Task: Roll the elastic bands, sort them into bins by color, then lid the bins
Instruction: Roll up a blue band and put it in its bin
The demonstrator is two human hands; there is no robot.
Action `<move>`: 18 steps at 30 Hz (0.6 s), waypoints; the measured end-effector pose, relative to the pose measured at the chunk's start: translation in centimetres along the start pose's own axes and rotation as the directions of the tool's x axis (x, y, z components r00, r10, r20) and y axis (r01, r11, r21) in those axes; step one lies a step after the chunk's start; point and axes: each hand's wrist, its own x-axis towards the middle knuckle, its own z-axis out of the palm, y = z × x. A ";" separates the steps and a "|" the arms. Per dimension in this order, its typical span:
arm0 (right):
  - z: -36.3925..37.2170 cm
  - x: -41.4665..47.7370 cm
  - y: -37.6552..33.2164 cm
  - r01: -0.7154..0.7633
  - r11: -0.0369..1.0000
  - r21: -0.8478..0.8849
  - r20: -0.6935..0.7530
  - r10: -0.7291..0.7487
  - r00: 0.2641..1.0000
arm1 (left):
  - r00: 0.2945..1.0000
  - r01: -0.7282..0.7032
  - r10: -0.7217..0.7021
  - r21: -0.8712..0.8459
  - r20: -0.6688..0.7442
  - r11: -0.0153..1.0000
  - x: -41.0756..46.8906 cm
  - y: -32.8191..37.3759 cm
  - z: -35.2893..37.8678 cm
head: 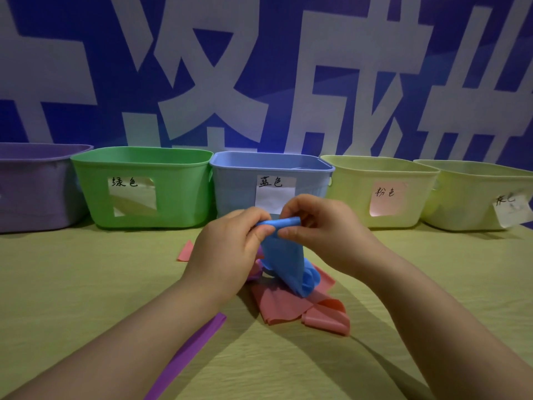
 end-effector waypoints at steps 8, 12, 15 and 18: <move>-0.3 0.0 -0.2 0.011 0.997 -0.075 0.011 -0.010 1.000 | 0.996 -0.061 0.061 0.004 -0.066 0.998 -0.1 0.3 -0.1; -0.4 -0.1 -0.4 -0.038 0.999 -0.031 0.049 0.039 0.998 | 0.996 -0.059 0.059 -0.002 -0.066 0.998 -0.1 0.3 -0.2; -0.3 -0.2 -0.5 -0.070 0.997 0.042 0.058 0.067 0.996 | 0.999 -0.008 0.006 -0.033 -0.053 0.999 -0.1 0.3 -0.2; -0.2 -0.1 -0.4 -0.041 0.996 0.084 0.022 0.040 0.999 | 0.999 0.021 -0.023 -0.032 -0.046 0.999 -0.1 0.3 -0.2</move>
